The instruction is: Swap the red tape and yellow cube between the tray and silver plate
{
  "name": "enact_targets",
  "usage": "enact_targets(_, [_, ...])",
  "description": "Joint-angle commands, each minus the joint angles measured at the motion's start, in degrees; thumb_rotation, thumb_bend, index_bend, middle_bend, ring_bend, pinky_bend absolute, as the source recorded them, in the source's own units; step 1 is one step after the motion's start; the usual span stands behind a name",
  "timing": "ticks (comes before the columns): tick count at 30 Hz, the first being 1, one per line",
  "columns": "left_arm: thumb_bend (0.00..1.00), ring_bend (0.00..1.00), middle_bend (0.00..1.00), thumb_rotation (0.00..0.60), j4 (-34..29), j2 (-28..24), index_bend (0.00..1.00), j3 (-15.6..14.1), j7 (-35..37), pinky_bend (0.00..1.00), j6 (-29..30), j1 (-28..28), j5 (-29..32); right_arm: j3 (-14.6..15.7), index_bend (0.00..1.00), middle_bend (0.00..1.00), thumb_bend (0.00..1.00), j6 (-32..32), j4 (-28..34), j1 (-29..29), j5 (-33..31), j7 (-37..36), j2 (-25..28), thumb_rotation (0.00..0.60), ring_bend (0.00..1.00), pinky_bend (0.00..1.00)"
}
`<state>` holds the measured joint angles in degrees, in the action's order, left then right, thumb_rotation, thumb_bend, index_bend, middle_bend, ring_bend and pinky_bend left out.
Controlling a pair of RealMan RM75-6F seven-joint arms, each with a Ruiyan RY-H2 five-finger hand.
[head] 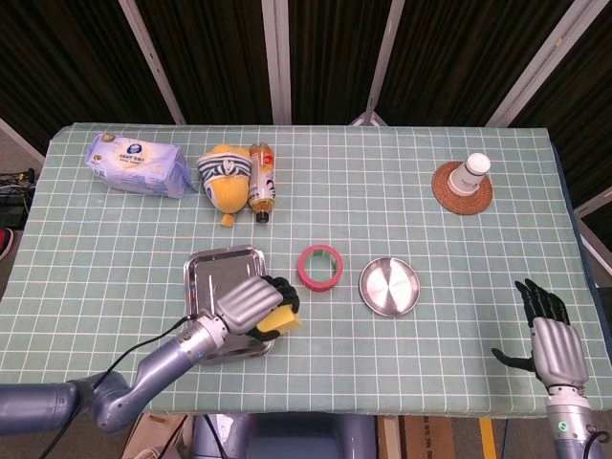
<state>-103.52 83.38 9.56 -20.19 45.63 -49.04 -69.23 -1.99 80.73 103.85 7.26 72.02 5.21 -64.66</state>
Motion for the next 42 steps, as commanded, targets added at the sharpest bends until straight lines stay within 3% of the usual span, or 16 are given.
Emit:
enact_targets(1, [0.39, 0.25, 0.31, 0.6, 2.63, 6.25, 0.42, 0.95, -8.12, 0.37, -1.1, -5.1, 8.49, -0.18, 0.0, 0.0, 0.03, -0.32, -0.16, -0.25, 0.24, -0.77, 0.42, 0.6, 0.0, 0.0])
enact_targets(7, [0.38, 0.25, 0.3, 0.6, 6.79, 13.38, 0.42, 1.49, -13.21, 0.37, 0.56, -9.54, 14.73, -0.72, 0.0, 0.0, 0.03, -1.05, -0.61, -0.58, 0.24, -2.67, 1.09, 0.6, 0.0, 0.0])
enact_targets(11, [0.37, 0.21, 0.25, 0.6, 8.07, 15.23, 0.4, 0.98, -15.63, 0.33, 1.4, -11.28, 17.31, -0.89, 0.0, 0.0, 0.03, -1.37, -0.82, -0.76, 0.62, -3.24, 1.46, 0.6, 0.0, 0.0])
enact_targets(15, [0.32, 0.05, 0.09, 0.6, 5.62, 13.3, 0.32, 0.09, -20.61, 0.13, 2.57, -13.38, 23.24, -1.07, 0.0, 0.0, 0.03, -1.14, -0.71, -1.11, 1.04, -3.61, 1.6, 0.6, 0.0, 0.0])
enact_targets(17, [0.23, 0.0, 0.01, 0.6, 3.77, 12.33, 0.25, -0.08, -23.4, 0.03, 4.02, -14.57, 26.46, -1.1, 0.0, 0.0, 0.03, -1.22, -0.73, -1.19, 1.17, -3.64, 1.65, 0.6, 0.0, 0.0])
enact_targets(20, [0.16, 0.0, 0.0, 0.6, 0.59, 11.49, 0.22, 0.5, -25.37, 0.0, 6.63, -15.83, 28.96, -1.23, 0.0, 0.0, 0.03, -1.34, -0.67, -1.28, 1.09, -3.24, 1.65, 0.6, 0.0, 0.0])
enact_targets(27, [0.07, 0.0, 0.0, 0.6, -2.55, 9.72, 0.22, 1.02, -24.42, 0.0, 14.2, -14.21, 22.07, -1.41, 0.0, 0.0, 0.03, -1.73, -0.05, -1.61, 0.52, -2.65, 2.0, 0.6, 0.0, 0.0])
enact_targets(34, [0.02, 0.0, 0.0, 0.6, 6.31, 12.46, 0.22, 3.65, -13.34, 0.0, 17.98, -11.2, 13.69, -1.89, 0.0, 0.0, 0.03, -2.88, -0.55, -1.27, -0.91, -1.47, 1.75, 0.6, 0.0, 0.0])
enact_targets(42, [0.0, 0.0, 0.0, 0.6, 18.02, 15.37, 0.21, 7.05, -8.3, 0.0, 7.49, -13.61, 23.47, -3.07, 0.0, 0.0, 0.03, -3.7, -1.55, -0.98, -3.64, -0.43, 1.04, 0.6, 0.0, 0.0])
